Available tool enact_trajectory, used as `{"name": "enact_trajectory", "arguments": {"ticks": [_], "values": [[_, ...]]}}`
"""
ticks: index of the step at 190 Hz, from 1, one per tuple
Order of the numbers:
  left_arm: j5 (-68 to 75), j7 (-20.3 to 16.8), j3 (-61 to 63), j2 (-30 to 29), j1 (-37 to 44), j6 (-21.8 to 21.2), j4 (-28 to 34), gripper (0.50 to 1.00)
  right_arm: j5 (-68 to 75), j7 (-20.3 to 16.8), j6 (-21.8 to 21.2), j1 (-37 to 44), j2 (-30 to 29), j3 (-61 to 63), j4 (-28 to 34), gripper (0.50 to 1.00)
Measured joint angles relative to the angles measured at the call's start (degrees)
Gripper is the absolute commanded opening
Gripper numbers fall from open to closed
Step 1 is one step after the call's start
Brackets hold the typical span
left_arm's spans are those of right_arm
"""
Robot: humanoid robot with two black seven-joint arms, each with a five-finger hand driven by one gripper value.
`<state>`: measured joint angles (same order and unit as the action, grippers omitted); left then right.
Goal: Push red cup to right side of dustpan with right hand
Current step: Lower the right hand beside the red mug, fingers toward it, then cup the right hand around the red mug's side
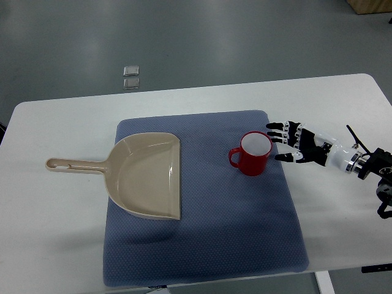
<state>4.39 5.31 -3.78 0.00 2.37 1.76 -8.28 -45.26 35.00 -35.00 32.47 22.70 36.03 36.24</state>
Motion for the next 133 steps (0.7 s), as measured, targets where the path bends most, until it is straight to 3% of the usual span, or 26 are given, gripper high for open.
{"name": "enact_trajectory", "arguments": {"ticks": [133], "values": [[0.0, -0.02, 0.0, 0.0, 0.0, 0.0, -0.03, 1.0, -1.55, 0.0, 0.0, -0.65, -5.15, 0.52, 1.21, 0.936]]}}
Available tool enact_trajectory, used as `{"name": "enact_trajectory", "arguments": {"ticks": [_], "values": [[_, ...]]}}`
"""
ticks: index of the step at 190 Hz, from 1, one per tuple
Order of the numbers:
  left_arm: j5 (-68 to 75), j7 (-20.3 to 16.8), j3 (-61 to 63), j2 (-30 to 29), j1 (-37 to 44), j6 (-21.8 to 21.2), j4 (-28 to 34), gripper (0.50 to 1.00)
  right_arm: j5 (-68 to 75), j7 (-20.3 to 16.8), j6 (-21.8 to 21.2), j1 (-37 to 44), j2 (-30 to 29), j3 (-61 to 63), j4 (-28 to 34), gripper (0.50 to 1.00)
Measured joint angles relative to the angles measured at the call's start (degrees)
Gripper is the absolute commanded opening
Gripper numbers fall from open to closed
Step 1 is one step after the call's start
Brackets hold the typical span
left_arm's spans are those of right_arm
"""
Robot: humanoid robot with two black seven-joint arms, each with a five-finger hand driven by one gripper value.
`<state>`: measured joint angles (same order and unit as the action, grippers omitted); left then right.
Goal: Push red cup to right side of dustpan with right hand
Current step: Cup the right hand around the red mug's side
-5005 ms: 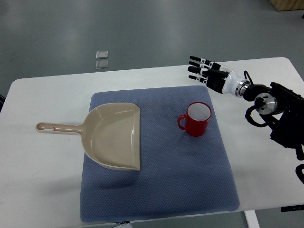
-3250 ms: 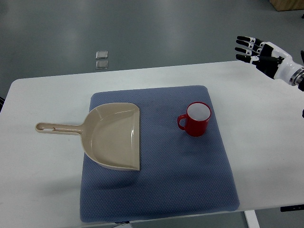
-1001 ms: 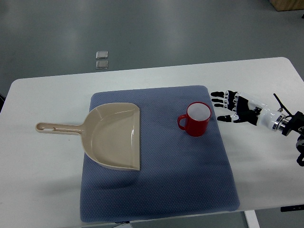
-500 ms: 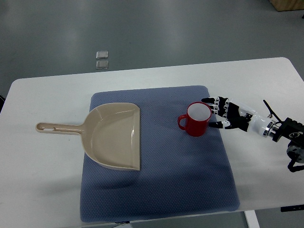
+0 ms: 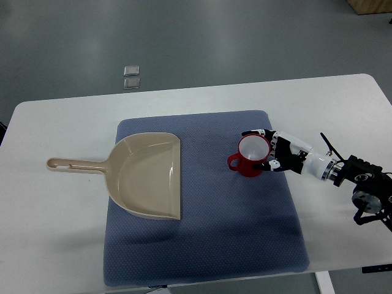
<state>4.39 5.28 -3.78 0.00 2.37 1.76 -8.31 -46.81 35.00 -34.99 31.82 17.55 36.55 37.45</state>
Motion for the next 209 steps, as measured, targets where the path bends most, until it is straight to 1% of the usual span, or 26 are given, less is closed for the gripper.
{"name": "enact_trajectory", "arguments": {"ticks": [50, 147, 209], "values": [[0.0, 0.0, 0.0, 0.0, 0.0, 0.0, 0.01, 1.0, -0.16, 0.0, 0.1, 0.0, -1.4, 0.19, 0.0, 0.936], [0.0, 0.04, 0.0, 0.0, 0.0, 0.0, 0.03, 1.0, -1.58, 0.0, 4.42, -0.29, -4.02, 0.17, 0.04, 0.936], [0.0, 0.04, 0.0, 0.0, -0.01, 0.0, 0.02, 1.0, -2.49, 0.0, 6.03, -1.07, -5.8, 0.15, 0.05, 0.936]]}}
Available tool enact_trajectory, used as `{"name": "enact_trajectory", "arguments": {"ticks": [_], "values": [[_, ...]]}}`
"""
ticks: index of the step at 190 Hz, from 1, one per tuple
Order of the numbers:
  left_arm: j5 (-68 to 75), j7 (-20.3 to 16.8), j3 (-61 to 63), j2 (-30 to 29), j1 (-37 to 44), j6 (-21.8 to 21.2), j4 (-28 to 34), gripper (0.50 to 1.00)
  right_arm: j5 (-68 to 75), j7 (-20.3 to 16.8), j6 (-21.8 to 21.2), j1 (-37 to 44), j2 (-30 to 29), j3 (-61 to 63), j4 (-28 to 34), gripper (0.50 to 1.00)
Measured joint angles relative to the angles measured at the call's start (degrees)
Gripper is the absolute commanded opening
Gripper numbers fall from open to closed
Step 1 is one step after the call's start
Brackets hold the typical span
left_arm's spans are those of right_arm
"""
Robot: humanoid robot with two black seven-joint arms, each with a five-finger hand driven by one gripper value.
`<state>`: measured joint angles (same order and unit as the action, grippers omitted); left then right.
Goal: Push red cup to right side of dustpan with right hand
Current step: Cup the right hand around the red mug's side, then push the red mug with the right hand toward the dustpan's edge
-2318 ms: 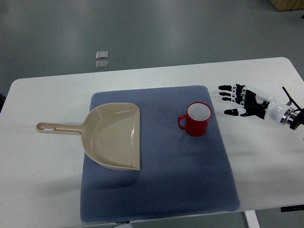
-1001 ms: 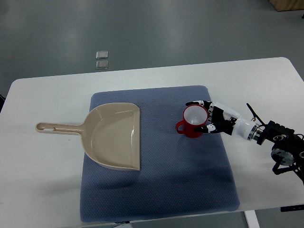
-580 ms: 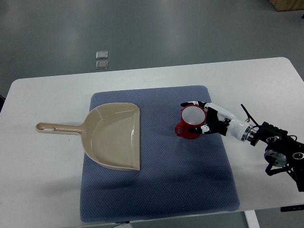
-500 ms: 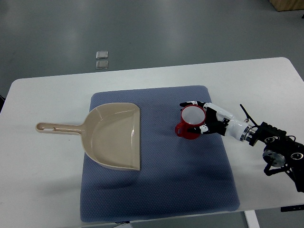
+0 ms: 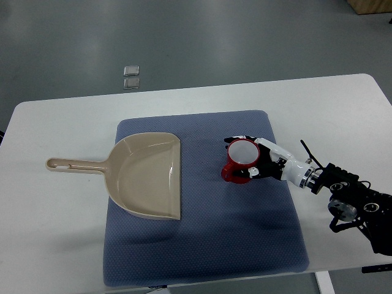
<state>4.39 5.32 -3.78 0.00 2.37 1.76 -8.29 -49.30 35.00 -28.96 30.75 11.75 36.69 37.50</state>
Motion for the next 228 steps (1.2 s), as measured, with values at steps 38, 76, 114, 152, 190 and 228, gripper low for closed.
{"name": "enact_trajectory", "arguments": {"ticks": [38, 76, 114, 152, 190, 228], "values": [[0.0, 0.0, 0.0, 0.0, 0.0, 0.0, 0.0, 1.0, -0.02, 0.0, 0.05, -0.15, -0.48, 0.0, 0.36, 0.936], [0.0, -0.01, 0.0, 0.0, 0.0, 0.0, 0.0, 1.0, -0.04, 0.0, 0.1, -0.84, -1.19, 0.0, 1.21, 0.936], [0.0, -0.04, 0.0, 0.0, 0.01, 0.0, 0.0, 1.0, -0.09, 0.0, 0.13, -1.46, -2.4, -0.02, 1.68, 0.936], [0.0, -0.04, 0.0, 0.0, 0.01, 0.0, 0.01, 1.0, -0.1, 0.0, 0.14, -1.55, -3.33, -0.09, 1.74, 0.936], [0.0, -0.04, 0.0, 0.0, 0.01, 0.0, 0.01, 1.0, -0.21, 0.0, 0.14, -1.54, -4.61, -0.7, 2.04, 0.936], [0.0, -0.04, 0.0, 0.0, 0.0, 0.0, 0.01, 1.0, -0.9, 0.0, 0.14, -1.41, -6.18, -0.84, 2.06, 0.936]]}}
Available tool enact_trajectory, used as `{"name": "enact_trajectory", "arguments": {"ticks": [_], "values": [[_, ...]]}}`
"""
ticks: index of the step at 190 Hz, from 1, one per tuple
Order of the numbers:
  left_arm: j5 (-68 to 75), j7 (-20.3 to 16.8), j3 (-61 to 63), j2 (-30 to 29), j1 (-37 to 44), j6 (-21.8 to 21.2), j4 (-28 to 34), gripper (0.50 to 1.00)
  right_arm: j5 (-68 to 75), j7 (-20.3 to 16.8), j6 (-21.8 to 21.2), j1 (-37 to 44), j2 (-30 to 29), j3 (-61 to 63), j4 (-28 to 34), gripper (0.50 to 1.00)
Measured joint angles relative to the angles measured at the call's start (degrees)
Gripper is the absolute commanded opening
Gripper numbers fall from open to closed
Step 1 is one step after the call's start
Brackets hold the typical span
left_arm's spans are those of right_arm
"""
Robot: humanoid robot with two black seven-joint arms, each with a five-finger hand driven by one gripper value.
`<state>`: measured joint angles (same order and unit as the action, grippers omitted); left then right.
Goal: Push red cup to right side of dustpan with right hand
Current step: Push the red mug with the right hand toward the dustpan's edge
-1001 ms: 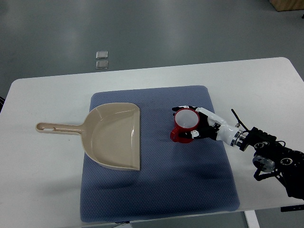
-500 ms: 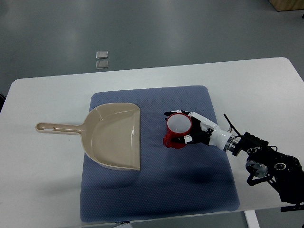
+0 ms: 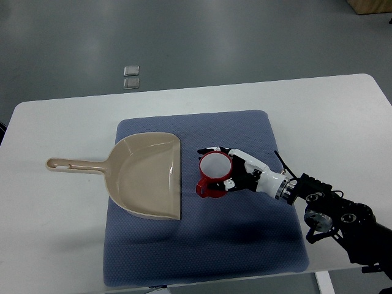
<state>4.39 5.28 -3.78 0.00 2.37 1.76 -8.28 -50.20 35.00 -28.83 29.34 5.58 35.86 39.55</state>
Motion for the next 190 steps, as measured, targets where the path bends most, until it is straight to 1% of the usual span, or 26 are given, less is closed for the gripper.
{"name": "enact_trajectory", "arguments": {"ticks": [123, 190], "values": [[0.0, 0.01, 0.0, 0.0, 0.0, 0.0, -0.01, 1.0, -1.95, 0.0, 0.0, 0.28, -3.35, 0.0, 0.0, 0.936], [0.0, 0.01, 0.0, 0.0, 0.0, 0.0, 0.0, 1.0, -2.82, 0.0, -0.18, 0.28, -3.73, 0.0, 0.61, 0.936]]}}
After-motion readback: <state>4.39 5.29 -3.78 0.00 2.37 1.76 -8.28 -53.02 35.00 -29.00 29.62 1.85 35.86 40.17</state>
